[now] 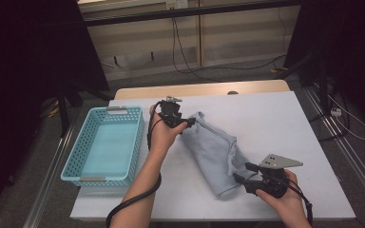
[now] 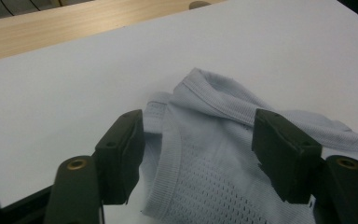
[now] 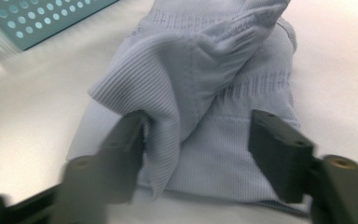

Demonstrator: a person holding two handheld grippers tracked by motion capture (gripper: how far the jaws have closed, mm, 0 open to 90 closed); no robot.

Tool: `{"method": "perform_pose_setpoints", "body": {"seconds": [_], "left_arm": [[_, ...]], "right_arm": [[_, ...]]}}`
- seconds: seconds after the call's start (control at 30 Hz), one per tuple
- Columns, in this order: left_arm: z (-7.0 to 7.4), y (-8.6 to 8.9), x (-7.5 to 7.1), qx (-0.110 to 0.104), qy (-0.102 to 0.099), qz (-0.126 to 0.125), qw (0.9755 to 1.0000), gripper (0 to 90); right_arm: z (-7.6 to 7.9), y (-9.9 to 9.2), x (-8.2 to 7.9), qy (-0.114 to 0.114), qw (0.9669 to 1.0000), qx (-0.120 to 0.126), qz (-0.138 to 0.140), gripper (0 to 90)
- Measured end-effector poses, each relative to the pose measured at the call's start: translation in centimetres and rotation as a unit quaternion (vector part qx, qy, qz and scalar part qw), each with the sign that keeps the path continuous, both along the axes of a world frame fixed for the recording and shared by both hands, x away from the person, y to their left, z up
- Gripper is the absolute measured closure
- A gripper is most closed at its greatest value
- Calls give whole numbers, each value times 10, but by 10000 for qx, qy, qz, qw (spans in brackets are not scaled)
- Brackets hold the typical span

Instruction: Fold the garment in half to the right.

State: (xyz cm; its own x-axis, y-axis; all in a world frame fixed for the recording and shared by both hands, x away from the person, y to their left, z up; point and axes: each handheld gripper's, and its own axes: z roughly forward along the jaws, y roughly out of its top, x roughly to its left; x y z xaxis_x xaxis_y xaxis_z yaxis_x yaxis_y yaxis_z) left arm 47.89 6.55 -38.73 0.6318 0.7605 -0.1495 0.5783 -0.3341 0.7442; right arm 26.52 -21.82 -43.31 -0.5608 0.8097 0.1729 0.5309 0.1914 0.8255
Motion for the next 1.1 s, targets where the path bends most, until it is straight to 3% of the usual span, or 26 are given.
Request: {"method": "perform_pose_setpoints", "body": {"seconds": [0.2, 0.53, 0.63, 0.73, 0.77, 0.9, 0.93, 0.97, 1.0, 1.1], "left_arm": [[0, 2, -3, 57, -32, 21, 10000, 295], [-3, 8, -9, 167, -72, 116, 9998, 263], [-4, 10, -12, 142, -61, 133, 9998, 260], [-5, 12, -15, 167, -44, 85, 9998, 255], [-5, 12, -16, 131, -63, 126, 9998, 254], [-7, 16, -17, 155, -52, 125, 9998, 251], [-8, 17, -17, 149, -45, 153, 9998, 251], [-8, 19, -17, 173, -24, 155, 9997, 251], [-9, 21, -16, 188, -20, 170, 9997, 251], [-10, 24, -16, 196, -35, 217, 9996, 251]], "right_arm": [[5, 10, -1, -160, 9997, -184, -39, 187], [15, 25, 1, -278, 9992, -228, 189, 124], [18, 30, 2, -347, 9986, -360, 161, 118], [16, 31, 6, -351, 9980, -534, -12, 178], [14, 29, 9, -318, 9979, -543, -130, 238], [8, 18, 16, -284, 9962, -622, -543, 623], [7, 15, 18, -302, 9960, -613, -579, 746], [7, 12, 20, -269, 9966, -536, -567, 807], [6, 9, 23, -204, 9971, -408, -613, 833], [6, 6, 30, -171, 9972, -398, -605, 853]]}}
